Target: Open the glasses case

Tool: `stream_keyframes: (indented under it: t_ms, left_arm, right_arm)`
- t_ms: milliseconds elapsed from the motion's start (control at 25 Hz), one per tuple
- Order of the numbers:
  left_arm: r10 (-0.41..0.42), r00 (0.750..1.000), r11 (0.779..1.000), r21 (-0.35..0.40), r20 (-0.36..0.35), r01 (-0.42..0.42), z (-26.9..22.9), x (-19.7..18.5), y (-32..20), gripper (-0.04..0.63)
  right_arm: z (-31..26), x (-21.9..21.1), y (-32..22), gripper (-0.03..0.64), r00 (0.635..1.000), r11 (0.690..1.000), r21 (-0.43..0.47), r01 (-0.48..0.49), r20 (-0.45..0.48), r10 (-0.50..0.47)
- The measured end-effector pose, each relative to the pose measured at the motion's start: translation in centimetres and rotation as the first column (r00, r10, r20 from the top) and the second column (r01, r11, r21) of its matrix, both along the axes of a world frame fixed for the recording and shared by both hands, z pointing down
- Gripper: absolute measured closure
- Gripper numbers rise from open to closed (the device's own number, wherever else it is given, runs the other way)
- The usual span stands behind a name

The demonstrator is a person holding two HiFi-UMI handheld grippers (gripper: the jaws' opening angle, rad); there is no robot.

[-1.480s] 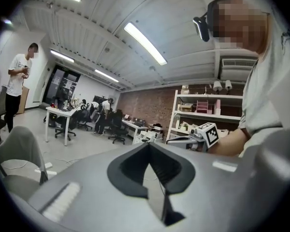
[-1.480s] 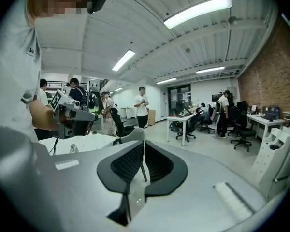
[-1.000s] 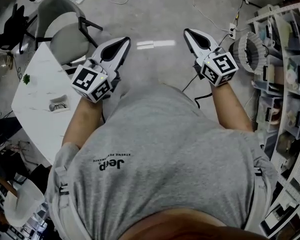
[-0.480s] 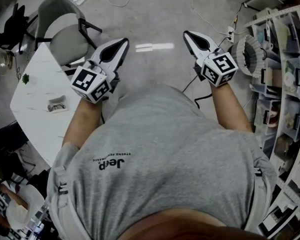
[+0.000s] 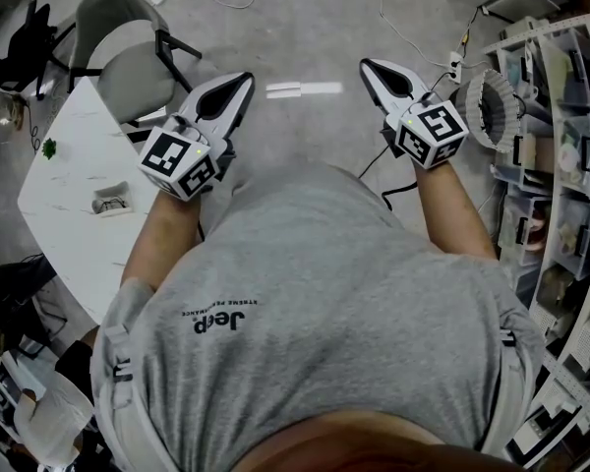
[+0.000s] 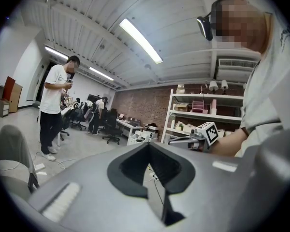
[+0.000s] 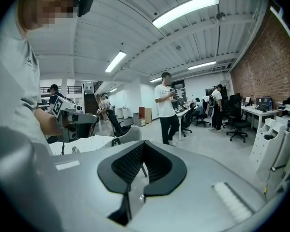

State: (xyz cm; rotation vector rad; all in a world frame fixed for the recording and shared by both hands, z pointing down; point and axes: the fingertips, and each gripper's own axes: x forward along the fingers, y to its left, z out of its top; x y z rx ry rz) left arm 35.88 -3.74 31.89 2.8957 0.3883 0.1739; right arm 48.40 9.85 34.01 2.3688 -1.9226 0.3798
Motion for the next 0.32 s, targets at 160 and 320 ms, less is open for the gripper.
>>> stream_keyframes:
  t_ms: [160, 320]
  left_arm:
    - [0.002, 1.0, 1.0, 0.001, -0.001, -0.002, 0.04, -0.16, -0.06, 0.546]
    - [0.005, 1.0, 1.0, 0.004, 0.001, -0.005, -0.07, -0.24, 0.15, 0.546]
  right_arm:
    - [0.07, -0.22, -0.13, 0.615, 1.0, 1.0, -0.006, 0.007, -0.002, -0.007]
    - [-0.15, -0.26, 0.09, 0.614, 1.0, 1.0, -0.01, 0.012, -0.008, -0.012]
